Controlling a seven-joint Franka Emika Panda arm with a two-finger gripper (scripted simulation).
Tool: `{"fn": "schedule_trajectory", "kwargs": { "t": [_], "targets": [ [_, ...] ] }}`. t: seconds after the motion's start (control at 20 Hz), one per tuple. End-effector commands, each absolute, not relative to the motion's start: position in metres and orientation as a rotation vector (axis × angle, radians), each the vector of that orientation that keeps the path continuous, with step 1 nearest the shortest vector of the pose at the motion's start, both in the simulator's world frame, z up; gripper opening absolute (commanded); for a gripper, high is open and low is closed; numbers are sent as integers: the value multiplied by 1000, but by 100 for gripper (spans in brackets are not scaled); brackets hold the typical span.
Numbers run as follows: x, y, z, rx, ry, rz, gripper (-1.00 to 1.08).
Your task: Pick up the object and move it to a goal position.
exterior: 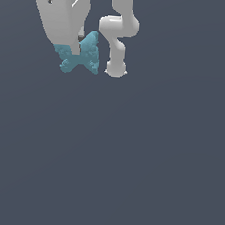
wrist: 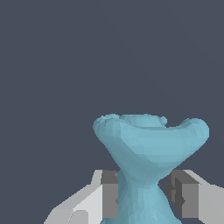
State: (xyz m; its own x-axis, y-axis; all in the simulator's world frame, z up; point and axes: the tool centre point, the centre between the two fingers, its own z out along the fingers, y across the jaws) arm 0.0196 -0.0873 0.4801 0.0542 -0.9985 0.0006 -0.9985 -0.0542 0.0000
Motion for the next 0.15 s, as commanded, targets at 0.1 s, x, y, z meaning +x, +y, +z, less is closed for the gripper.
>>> {"fn": "schedule_trajectory", "kwargs": {
  "t": [0.1],
  "targets": [
    [20,-87,483,2280,-2160,0,-100]
  ]
}}
